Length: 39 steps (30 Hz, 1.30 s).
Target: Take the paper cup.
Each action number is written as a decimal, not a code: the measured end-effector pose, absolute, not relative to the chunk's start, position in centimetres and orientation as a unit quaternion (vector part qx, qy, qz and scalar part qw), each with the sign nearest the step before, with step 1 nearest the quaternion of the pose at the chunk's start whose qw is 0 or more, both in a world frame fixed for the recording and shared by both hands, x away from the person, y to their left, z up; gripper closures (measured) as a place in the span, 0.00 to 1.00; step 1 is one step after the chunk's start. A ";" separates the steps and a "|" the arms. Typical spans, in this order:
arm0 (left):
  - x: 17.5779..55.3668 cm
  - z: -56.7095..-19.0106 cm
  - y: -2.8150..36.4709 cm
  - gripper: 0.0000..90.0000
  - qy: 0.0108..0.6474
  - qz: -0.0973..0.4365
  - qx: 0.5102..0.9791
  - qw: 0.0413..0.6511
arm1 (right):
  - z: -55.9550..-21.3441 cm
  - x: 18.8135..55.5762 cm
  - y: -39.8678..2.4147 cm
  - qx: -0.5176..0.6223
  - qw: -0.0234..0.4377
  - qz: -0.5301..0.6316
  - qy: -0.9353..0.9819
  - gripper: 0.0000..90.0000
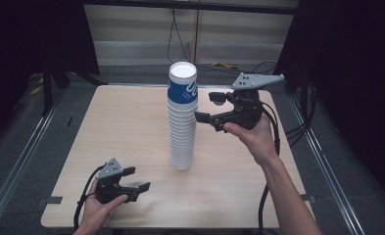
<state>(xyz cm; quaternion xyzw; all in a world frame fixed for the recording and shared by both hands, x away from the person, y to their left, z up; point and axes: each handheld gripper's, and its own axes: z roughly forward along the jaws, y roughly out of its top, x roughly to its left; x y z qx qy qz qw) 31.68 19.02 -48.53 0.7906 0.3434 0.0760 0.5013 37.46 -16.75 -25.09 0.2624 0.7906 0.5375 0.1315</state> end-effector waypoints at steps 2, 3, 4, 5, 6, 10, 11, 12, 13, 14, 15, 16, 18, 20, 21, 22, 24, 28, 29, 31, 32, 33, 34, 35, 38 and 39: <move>31.7 -48.5 19.0 0.18 0.343 0.076 0.791 0.501 | -25.0 37.6 -16.6 0.262 0.129 0.537 0.791 0.20; 31.7 -48.5 19.0 0.18 0.343 0.076 0.791 0.501 | -24.9 37.8 -16.5 0.260 0.126 0.536 0.793 0.20; 31.7 -48.5 19.0 0.18 0.343 0.076 0.790 0.503 | -24.8 38.0 -16.3 0.258 0.124 0.534 0.795 0.20; 31.6 -48.5 19.0 0.18 0.345 0.076 0.788 0.503 | -24.7 38.1 -16.2 0.257 0.124 0.534 0.796 0.20; 31.6 -48.5 19.0 0.18 0.343 0.078 0.789 0.504 | -24.5 38.2 -16.0 0.256 0.124 0.537 0.794 0.20; 31.6 -48.5 19.0 0.18 0.342 0.077 0.791 0.501 | -24.0 38.5 -15.4 0.253 0.124 0.544 0.790 0.20; 31.6 -48.5 18.9 0.18 0.342 0.076 0.791 0.501 | -23.6 38.7 -15.0 0.251 0.122 0.545 0.791 0.20; 31.6 -48.5 18.9 0.18 0.340 0.075 0.792 0.502 | -23.6 38.7 -15.0 0.251 0.122 0.545 0.791 0.20; 31.6 -48.5 18.9 0.18 0.339 0.075 0.792 0.502 | -23.5 38.8 -14.8 0.250 0.122 0.546 0.791 0.20; 31.6 -48.5 18.9 0.18 0.339 0.076 0.792 0.502 | -23.1 39.0 -14.4 0.247 0.121 0.541 0.795 0.18; 31.6 -48.5 18.9 0.18 0.339 0.075 0.792 0.502 | -23.1 39.0 -14.4 0.247 0.121 0.541 0.795 0.18; 31.6 -48.5 18.9 0.18 0.339 0.075 0.792 0.503 | -22.9 39.1 -14.2 0.247 0.122 0.539 0.796 0.18; 31.6 -48.5 18.9 0.18 0.340 0.076 0.792 0.502 | -22.6 39.3 -14.0 0.248 0.128 0.537 0.796 0.18; 31.6 -48.5 18.9 0.18 0.340 0.075 0.792 0.501 | -22.3 39.6 -13.8 0.247 0.129 0.535 0.798 0.18; 31.6 -48.5 18.9 0.18 0.339 0.075 0.792 0.501 | -22.2 39.7 -13.6 0.246 0.130 0.534 0.799 0.18; 31.6 -48.5 18.9 0.19 0.339 0.075 0.792 0.501 | -22.2 39.7 -13.6 0.246 0.130 0.534 0.799 0.18; 31.6 -48.5 18.8 0.19 0.340 0.075 0.792 0.501 | -21.9 39.9 -13.3 0.245 0.130 0.529 0.802 0.17; 31.6 -48.5 18.8 0.19 0.340 0.076 0.792 0.501 | -21.6 40.1 -12.9 0.245 0.132 0.521 0.807 0.16; 31.6 -48.5 18.8 0.19 0.339 0.075 0.793 0.501 | -21.6 40.2 -12.9 0.246 0.133 0.520 0.807 0.16; 31.6 -48.5 18.8 0.19 0.340 0.075 0.793 0.500 | -21.7 40.4 -12.7 0.247 0.133 0.515 0.810 0.16; 31.5 -48.6 18.8 0.19 0.340 0.074 0.792 0.501 | -21.7 40.5 -12.6 0.249 0.134 0.514 0.810 0.16; 31.5 -48.6 18.8 0.19 0.340 0.074 0.792 0.501 | -21.6 40.7 -12.6 0.251 0.134 0.512 0.810 0.16; 31.5 -48.6 18.8 0.19 0.340 0.074 0.792 0.501 | -21.6 40.8 -12.5 0.251 0.132 0.513 0.810 0.16; 31.5 -48.6 18.8 0.19 0.340 0.074 0.793 0.501 | -21.5 41.0 -12.5 0.252 0.131 0.513 0.810 0.16; 31.5 -48.6 18.8 0.19 0.340 0.074 0.793 0.501 | -21.2 41.4 -12.2 0.254 0.130 0.511 0.811 0.16; 31.6 -48.6 18.8 0.19 0.340 0.074 0.793 0.500 | -21.2 41.4 -12.2 0.254 0.130 0.511 0.811 0.16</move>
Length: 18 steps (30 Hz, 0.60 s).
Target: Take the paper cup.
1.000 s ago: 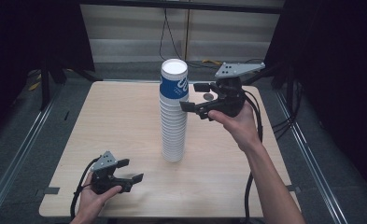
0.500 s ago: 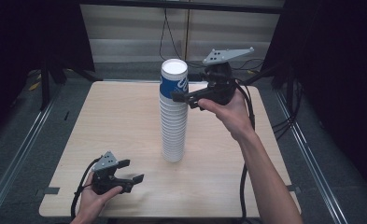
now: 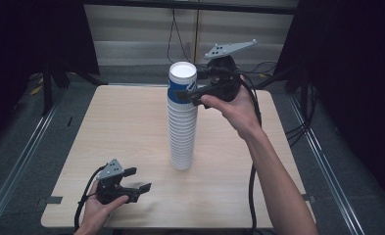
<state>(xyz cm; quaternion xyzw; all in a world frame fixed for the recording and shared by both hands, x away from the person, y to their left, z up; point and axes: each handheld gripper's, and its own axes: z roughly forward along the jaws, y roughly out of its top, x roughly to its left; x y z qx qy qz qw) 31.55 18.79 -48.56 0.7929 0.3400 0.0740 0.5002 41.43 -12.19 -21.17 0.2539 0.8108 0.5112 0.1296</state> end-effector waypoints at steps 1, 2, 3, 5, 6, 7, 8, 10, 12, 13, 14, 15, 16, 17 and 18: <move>31.6 -48.6 18.8 0.19 0.340 0.074 0.793 0.500 | -21.1 41.5 -12.1 0.253 0.128 0.511 0.812 0.17; 31.5 -48.6 18.8 0.19 0.339 0.074 0.794 0.499 | -21.1 41.6 -12.0 0.252 0.132 0.510 0.812 0.19; 31.6 -48.6 18.8 0.19 0.337 0.076 0.795 0.499 | -21.0 41.6 -11.9 0.251 0.137 0.509 0.812 0.20; 31.5 -48.6 18.7 0.19 0.336 0.075 0.797 0.497 | -20.9 41.7 -11.7 0.250 0.133 0.509 0.813 0.20; 31.5 -48.6 18.7 0.19 0.337 0.074 0.797 0.497 | -20.9 41.8 -11.7 0.250 0.131 0.510 0.813 0.20; 31.5 -48.6 18.7 0.19 0.337 0.074 0.797 0.497 | -20.9 41.9 -11.6 0.250 0.130 0.507 0.815 0.20; 31.5 -48.6 18.7 0.19 0.337 0.074 0.797 0.496 | -20.8 42.0 -11.5 0.249 0.129 0.506 0.816 0.20; 31.5 -48.6 18.7 0.19 0.336 0.074 0.797 0.496 | -20.8 42.2 -11.3 0.252 0.126 0.505 0.816 0.21; 31.5 -48.6 18.7 0.19 0.336 0.074 0.797 0.496 | -20.9 42.2 -11.3 0.252 0.126 0.504 0.816 0.21; 31.5 -48.6 18.7 0.19 0.335 0.074 0.797 0.497 | -21.0 42.3 -11.3 0.252 0.124 0.504 0.817 0.21; 31.5 -48.6 18.7 0.19 0.336 0.074 0.797 0.496 | -21.0 42.4 -11.3 0.253 0.121 0.505 0.816 0.21; 31.5 -48.6 18.7 0.19 0.335 0.074 0.797 0.496 | -21.0 42.4 -11.2 0.253 0.122 0.505 0.816 0.21; 31.5 -48.6 18.6 0.19 0.335 0.073 0.797 0.496 | -21.0 42.4 -11.2 0.252 0.123 0.506 0.815 0.21; 31.5 -48.6 18.6 0.19 0.335 0.073 0.797 0.496 | -21.0 42.4 -11.2 0.251 0.123 0.508 0.815 0.21; 31.5 -48.7 18.6 0.19 0.335 0.074 0.798 0.496 | -20.9 42.5 -11.2 0.251 0.123 0.508 0.815 0.22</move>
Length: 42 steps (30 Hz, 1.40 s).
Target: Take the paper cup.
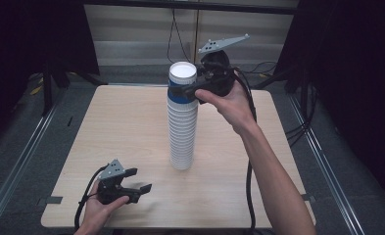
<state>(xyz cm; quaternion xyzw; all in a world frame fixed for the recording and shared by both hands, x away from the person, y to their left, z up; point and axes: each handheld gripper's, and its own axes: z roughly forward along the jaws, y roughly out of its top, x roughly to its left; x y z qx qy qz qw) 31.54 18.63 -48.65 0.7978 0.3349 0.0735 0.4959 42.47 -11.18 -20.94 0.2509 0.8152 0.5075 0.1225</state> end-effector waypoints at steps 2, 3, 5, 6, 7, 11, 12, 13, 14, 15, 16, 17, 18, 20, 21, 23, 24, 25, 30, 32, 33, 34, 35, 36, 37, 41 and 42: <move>31.6 -48.7 18.6 0.19 0.335 0.073 0.798 0.496 | -20.9 42.5 -11.2 0.249 0.123 0.508 0.815 0.24; 31.5 -48.6 18.6 0.19 0.336 0.073 0.797 0.496 | -20.9 42.4 -11.2 0.248 0.122 0.509 0.815 0.27; 31.5 -48.6 18.7 0.19 0.336 0.074 0.797 0.495 | -20.8 42.2 -11.1 0.247 0.127 0.509 0.815 0.27; 31.5 -48.6 18.7 0.19 0.336 0.073 0.797 0.496 | -20.8 42.2 -11.0 0.246 0.129 0.508 0.815 0.28; 31.5 -48.6 18.7 0.19 0.336 0.073 0.797 0.497 | -20.8 42.2 -11.0 0.246 0.130 0.508 0.815 0.28; 31.5 -48.6 18.6 0.19 0.336 0.073 0.797 0.496 | -20.8 42.2 -10.9 0.245 0.131 0.508 0.815 0.28; 31.5 -48.7 18.6 0.19 0.336 0.073 0.797 0.496 | -20.8 42.2 -10.9 0.245 0.132 0.508 0.815 0.28; 31.5 -48.6 18.6 0.19 0.336 0.073 0.797 0.496 | -20.8 42.1 -10.9 0.244 0.134 0.509 0.814 0.28; 31.5 -48.6 18.7 0.19 0.336 0.073 0.797 0.496 | -20.8 42.1 -10.9 0.244 0.134 0.512 0.813 0.28; 31.5 -48.6 18.7 0.19 0.336 0.073 0.797 0.496 | -20.8 42.1 -10.9 0.244 0.134 0.512 0.813 0.28; 31.5 -48.6 18.7 0.19 0.336 0.073 0.797 0.496 | -20.8 42.1 -11.0 0.244 0.135 0.512 0.812 0.28; 31.5 -48.6 18.7 0.19 0.336 0.074 0.797 0.496 | -20.8 42.1 -11.0 0.244 0.135 0.514 0.811 0.28; 31.5 -48.6 18.7 0.19 0.336 0.074 0.797 0.496 | -20.7 42.1 -11.0 0.244 0.136 0.516 0.810 0.28; 31.5 -48.6 18.7 0.19 0.336 0.074 0.797 0.496 | -20.7 42.0 -11.1 0.243 0.136 0.518 0.808 0.29; 31.5 -48.6 18.7 0.19 0.336 0.074 0.797 0.496 | -20.6 42.0 -11.1 0.243 0.137 0.519 0.808 0.29; 31.5 -48.6 18.7 0.19 0.337 0.073 0.798 0.495 | -20.5 41.9 -11.2 0.245 0.142 0.525 0.803 0.29; 31.5 -48.6 18.7 0.19 0.336 0.072 0.797 0.497 | -20.5 41.9 -11.2 0.245 0.142 0.525 0.803 0.29; 31.5 -48.6 18.7 0.19 0.336 0.073 0.796 0.498 | -20.5 41.9 -11.2 0.247 0.144 0.529 0.799 0.29; 31.5 -48.6 18.7 0.19 0.336 0.074 0.796 0.498 | -20.2 41.7 -11.4 0.249 0.146 0.541 0.790 0.29; 31.5 -48.6 18.7 0.19 0.335 0.074 0.797 0.497 | -20.1 41.6 -11.4 0.250 0.150 0.543 0.788 0.29; 31.5 -48.6 18.7 0.19 0.335 0.074 0.797 0.497 | -20.1 41.6 -11.4 0.250 0.150 0.543 0.788 0.29; 31.5 -48.6 18.7 0.19 0.336 0.074 0.796 0.497 | -20.0 41.6 -11.4 0.250 0.151 0.544 0.787 0.29; 31.5 -48.6 18.7 0.19 0.336 0.074 0.796 0.498 | -19.9 41.6 -11.5 0.253 0.152 0.547 0.784 0.29; 31.5 -48.6 18.7 0.19 0.336 0.074 0.796 0.497 | -19.8 41.5 -11.6 0.254 0.153 0.551 0.780 0.29; 31.5 -48.6 18.7 0.19 0.336 0.074 0.796 0.497 | -19.8 41.5 -11.6 0.254 0.153 0.551 0.780 0.29; 31.5 -48.6 18.7 0.19 0.336 0.074 0.796 0.497 | -19.6 41.4 -11.6 0.256 0.157 0.556 0.775 0.29; 31.5 -48.6 18.7 0.19 0.335 0.074 0.796 0.498 | -19.6 41.4 -11.7 0.256 0.160 0.558 0.773 0.29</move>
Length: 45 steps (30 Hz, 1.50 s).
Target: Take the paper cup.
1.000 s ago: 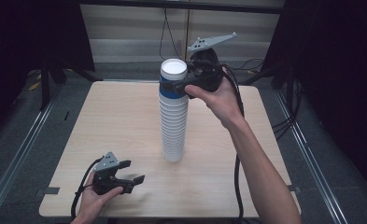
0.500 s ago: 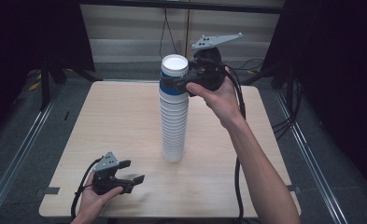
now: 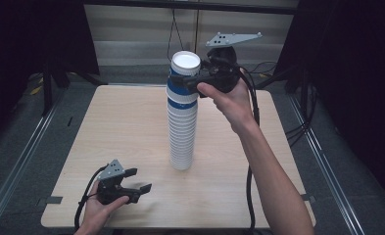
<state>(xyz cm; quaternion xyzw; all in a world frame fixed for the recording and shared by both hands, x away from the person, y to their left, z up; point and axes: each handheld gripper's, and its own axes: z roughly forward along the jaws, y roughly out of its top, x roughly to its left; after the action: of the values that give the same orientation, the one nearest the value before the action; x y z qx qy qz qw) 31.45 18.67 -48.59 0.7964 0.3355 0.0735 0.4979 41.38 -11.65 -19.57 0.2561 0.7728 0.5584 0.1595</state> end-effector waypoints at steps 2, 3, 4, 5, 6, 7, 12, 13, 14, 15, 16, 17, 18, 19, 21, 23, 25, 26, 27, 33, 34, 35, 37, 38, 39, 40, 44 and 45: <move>31.4 -48.6 18.7 0.19 0.336 0.073 0.796 0.498 | -19.5 41.4 -11.6 0.259 0.159 0.561 0.770 0.29; 31.5 -48.6 18.7 0.19 0.336 0.073 0.796 0.498 | -19.5 41.4 -11.7 0.261 0.158 0.564 0.767 0.29; 31.5 -48.6 18.7 0.19 0.335 0.073 0.796 0.498 | -19.4 41.4 -11.7 0.262 0.159 0.567 0.765 0.29; 31.4 -48.6 18.7 0.19 0.336 0.073 0.796 0.498 | -19.4 41.4 -11.7 0.262 0.159 0.567 0.765 0.29; 31.4 -48.6 18.7 0.19 0.336 0.073 0.796 0.499 | -19.4 41.4 -11.7 0.262 0.159 0.567 0.765 0.29; 31.4 -48.6 18.7 0.19 0.334 0.073 0.797 0.498 | -19.4 41.4 -11.7 0.262 0.159 0.567 0.765 0.29; 31.2 -48.6 18.4 0.19 0.331 0.068 0.800 0.497 | -19.1 41.3 -11.7 0.263 0.163 0.574 0.758 0.30; 31.3 -48.6 18.4 0.19 0.330 0.068 0.800 0.496 | -19.0 41.2 -11.7 0.265 0.166 0.575 0.756 0.30; 31.3 -48.6 18.4 0.19 0.329 0.067 0.801 0.495 | -19.0 41.2 -11.7 0.265 0.166 0.577 0.754 0.30; 31.3 -48.7 18.3 0.19 0.330 0.065 0.801 0.495 | -19.0 41.2 -11.8 0.266 0.165 0.578 0.754 0.30; 31.2 -48.7 18.3 0.19 0.329 0.064 0.802 0.494 | -18.9 41.2 -11.8 0.266 0.165 0.577 0.754 0.30; 31.2 -48.7 18.3 0.19 0.329 0.064 0.802 0.494 | -18.9 41.2 -11.8 0.266 0.166 0.578 0.753 0.30; 31.2 -48.7 18.3 0.19 0.329 0.065 0.802 0.494 | -18.9 41.1 -11.8 0.266 0.165 0.580 0.752 0.30; 31.3 -48.7 18.3 0.19 0.328 0.066 0.803 0.494 | -18.8 41.1 -11.9 0.266 0.165 0.582 0.750 0.30; 31.3 -48.7 18.4 0.19 0.331 0.067 0.801 0.495 | -18.7 41.1 -11.9 0.265 0.166 0.584 0.749 0.30; 31.4 -48.7 18.4 0.19 0.331 0.068 0.801 0.495 | -18.7 41.1 -11.9 0.264 0.166 0.585 0.749 0.30; 31.4 -48.7 18.5 0.19 0.332 0.068 0.801 0.494 | -18.6 41.0 -11.9 0.263 0.168 0.588 0.746 0.30; 31.4 -48.7 18.5 0.19 0.331 0.067 0.801 0.494 | -18.6 41.0 -11.9 0.263 0.169 0.590 0.745 0.30; 31.4 -48.7 18.5 0.19 0.332 0.068 0.800 0.495 | -18.5 41.0 -12.0 0.263 0.170 0.593 0.741 0.30; 31.4 -48.7 18.5 0.19 0.332 0.067 0.800 0.495 | -18.3 41.0 -12.0 0.263 0.174 0.600 0.735 0.30; 31.4 -48.7 18.5 0.19 0.332 0.067 0.800 0.495 | -18.2 40.9 -12.0 0.262 0.175 0.603 0.733 0.31; 31.4 -48.7 18.5 0.19 0.332 0.067 0.800 0.495 | -18.2 40.9 -12.0 0.262 0.176 0.604 0.732 0.31; 31.4 -48.7 18.5 0.19 0.332 0.068 0.800 0.495 | -18.1 40.9 -12.0 0.263 0.174 0.605 0.731 0.31; 31.4 -48.7 18.5 0.19 0.332 0.068 0.800 0.495 | -18.1 40.9 -12.1 0.262 0.173 0.607 0.730 0.31; 31.4 -48.7 18.4 0.19 0.332 0.068 0.800 0.495 | -18.1 40.8 -12.1 0.263 0.172 0.609 0.728 0.31; 31.4 -48.7 18.4 0.19 0.333 0.067 0.800 0.495 | -18.0 40.8 -12.1 0.262 0.172 0.611 0.727 0.31; 31.4 -48.7 18.4 0.19 0.332 0.067 0.800 0.495 | -17.9 40.6 -12.3 0.262 0.172 0.619 0.720 0.31; 31.4 -48.7 18.4 0.19 0.332 0.067 0.800 0.495 | -17.9 40.6 -12.4 0.261 0.173 0.621 0.719 0.31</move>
<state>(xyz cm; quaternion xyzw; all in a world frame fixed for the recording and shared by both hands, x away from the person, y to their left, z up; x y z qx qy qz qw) 31.39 18.41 -48.72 0.8003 0.3318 0.0666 0.4950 40.63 -12.35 -17.88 0.2608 0.7187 0.6208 0.1733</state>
